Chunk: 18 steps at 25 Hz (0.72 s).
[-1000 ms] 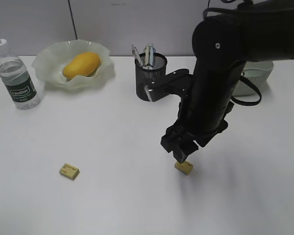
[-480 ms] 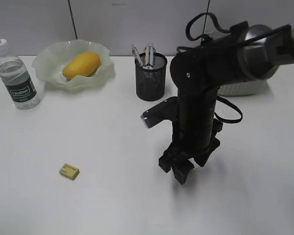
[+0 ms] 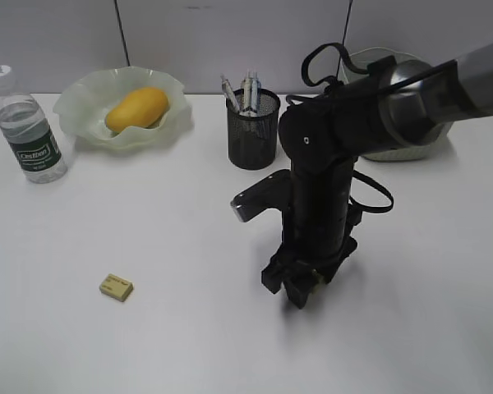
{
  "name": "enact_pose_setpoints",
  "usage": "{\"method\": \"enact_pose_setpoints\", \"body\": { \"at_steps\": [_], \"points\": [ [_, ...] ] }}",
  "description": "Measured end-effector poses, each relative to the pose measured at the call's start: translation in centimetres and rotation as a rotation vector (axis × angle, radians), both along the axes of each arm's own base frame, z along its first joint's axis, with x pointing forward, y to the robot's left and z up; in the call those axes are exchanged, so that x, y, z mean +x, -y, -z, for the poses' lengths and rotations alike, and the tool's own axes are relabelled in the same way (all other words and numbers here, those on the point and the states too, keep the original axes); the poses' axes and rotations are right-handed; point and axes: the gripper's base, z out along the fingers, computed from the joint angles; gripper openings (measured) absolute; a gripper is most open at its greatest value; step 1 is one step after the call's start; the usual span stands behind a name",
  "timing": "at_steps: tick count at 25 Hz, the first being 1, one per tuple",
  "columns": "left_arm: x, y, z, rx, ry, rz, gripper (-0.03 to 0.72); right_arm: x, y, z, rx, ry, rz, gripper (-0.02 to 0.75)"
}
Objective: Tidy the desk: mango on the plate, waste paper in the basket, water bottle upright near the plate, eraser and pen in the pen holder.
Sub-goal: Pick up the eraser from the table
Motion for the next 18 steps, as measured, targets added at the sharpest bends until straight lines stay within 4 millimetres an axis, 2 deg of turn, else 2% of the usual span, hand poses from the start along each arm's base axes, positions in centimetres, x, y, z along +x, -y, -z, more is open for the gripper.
{"method": "enact_pose_setpoints", "body": {
  "at_steps": [2,7,8,13,18],
  "points": [
    [0.0,0.0,0.0,0.0,0.0,0.0,0.445,0.1,-0.1,0.0,0.005,0.006,0.0,0.434],
    [0.0,0.0,0.0,0.0,0.0,0.0,0.445,0.4,-0.2,0.0,0.012,0.032,0.018,0.234],
    [0.0,0.0,0.0,0.0,0.0,0.0,0.445,0.5,-0.3,-0.1,0.013,0.033,0.023,0.219],
    [0.0,0.0,0.0,0.0,0.0,0.0,0.445,1.2,-0.8,-0.7,0.021,0.049,0.025,0.219],
    [0.0,0.0,0.0,0.0,0.0,0.0,0.445,2.5,-1.8,-3.1,0.03,0.07,0.024,0.219]
  ]
}}
